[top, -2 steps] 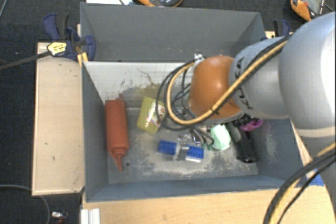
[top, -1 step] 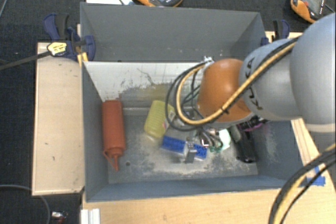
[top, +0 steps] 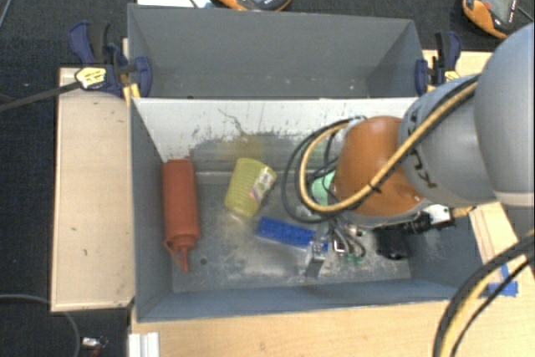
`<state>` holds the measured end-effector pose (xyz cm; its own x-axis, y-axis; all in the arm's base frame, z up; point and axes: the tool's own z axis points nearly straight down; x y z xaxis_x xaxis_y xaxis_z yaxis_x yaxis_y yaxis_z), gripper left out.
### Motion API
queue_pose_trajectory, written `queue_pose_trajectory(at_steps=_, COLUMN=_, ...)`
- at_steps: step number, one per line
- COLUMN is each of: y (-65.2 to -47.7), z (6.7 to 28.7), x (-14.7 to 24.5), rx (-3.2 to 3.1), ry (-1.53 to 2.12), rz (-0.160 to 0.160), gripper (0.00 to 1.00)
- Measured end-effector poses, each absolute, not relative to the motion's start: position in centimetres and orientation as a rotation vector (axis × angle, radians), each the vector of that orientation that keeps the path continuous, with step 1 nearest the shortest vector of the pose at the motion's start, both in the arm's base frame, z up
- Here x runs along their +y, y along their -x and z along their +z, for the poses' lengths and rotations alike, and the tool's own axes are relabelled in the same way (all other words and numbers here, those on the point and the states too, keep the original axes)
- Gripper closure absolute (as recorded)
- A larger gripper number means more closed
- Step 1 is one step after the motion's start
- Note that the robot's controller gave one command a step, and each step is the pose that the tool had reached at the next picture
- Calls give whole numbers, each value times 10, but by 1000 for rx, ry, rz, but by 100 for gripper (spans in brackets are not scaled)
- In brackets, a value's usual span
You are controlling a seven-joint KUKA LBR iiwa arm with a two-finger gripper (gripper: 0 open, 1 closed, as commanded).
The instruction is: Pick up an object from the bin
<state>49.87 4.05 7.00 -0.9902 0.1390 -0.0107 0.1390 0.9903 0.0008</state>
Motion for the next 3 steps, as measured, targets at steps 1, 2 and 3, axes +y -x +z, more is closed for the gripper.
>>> queue_pose_trajectory(at_steps=1, y=-495, z=71, x=63, rx=3127, ry=-55, rz=10, gripper=100)
queue_pose_trajectory(at_steps=2, y=-495, z=70, x=63, rx=3127, ry=-57, rz=9, gripper=0)
queue_pose_trajectory(at_steps=3, y=-495, z=70, x=63, rx=3127, ry=-58, rz=9, gripper=0)
